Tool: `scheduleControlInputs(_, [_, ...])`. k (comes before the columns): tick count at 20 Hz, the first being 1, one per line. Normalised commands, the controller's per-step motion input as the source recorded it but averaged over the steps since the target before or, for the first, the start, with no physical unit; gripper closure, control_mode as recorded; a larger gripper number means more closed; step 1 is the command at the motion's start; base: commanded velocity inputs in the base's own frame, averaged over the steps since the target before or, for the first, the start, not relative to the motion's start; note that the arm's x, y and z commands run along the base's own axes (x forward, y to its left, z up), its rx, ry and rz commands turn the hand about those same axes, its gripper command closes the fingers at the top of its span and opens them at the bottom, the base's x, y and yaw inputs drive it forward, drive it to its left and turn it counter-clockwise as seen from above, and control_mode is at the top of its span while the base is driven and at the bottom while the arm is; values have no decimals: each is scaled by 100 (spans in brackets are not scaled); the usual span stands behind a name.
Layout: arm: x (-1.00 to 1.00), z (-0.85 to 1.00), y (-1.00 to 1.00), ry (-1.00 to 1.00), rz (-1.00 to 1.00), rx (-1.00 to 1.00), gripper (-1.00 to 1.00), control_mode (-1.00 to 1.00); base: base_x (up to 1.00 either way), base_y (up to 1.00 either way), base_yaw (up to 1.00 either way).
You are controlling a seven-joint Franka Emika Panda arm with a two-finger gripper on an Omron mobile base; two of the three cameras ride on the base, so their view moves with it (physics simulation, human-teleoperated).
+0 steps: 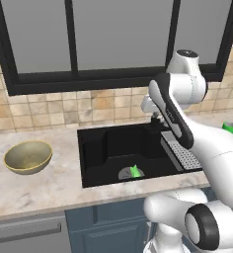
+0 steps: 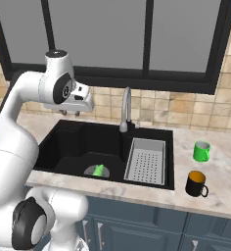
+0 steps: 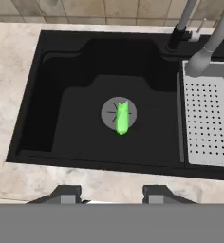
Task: Clear the mugs and bowl far away from the sink.
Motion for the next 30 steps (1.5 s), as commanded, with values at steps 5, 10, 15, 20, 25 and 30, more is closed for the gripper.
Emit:
scheduleControlInputs(5, [-34, 0, 0, -3, 0, 0, -100, -100, 0, 0, 0])
scheduleControlInputs(10, [-73, 0, 0, -5, -3, 0, -100, -100, 0, 0, 0])
scheduleControlInputs(15, [-69, 8, 0, -7, -3, 0, -100, -100, 0, 0, 0])
scheduleControlInputs(20, [-50, 9, 0, -8, 0, -1, -100, -100, 0, 0, 0])
scheduleControlInputs(25, [-51, 3, 0, -10, 0, 0, -100, -100, 0, 0, 0])
scheduleControlInputs(30, [-44, 10, 0, -13, 0, -1, -100, -100, 0, 0, 0])
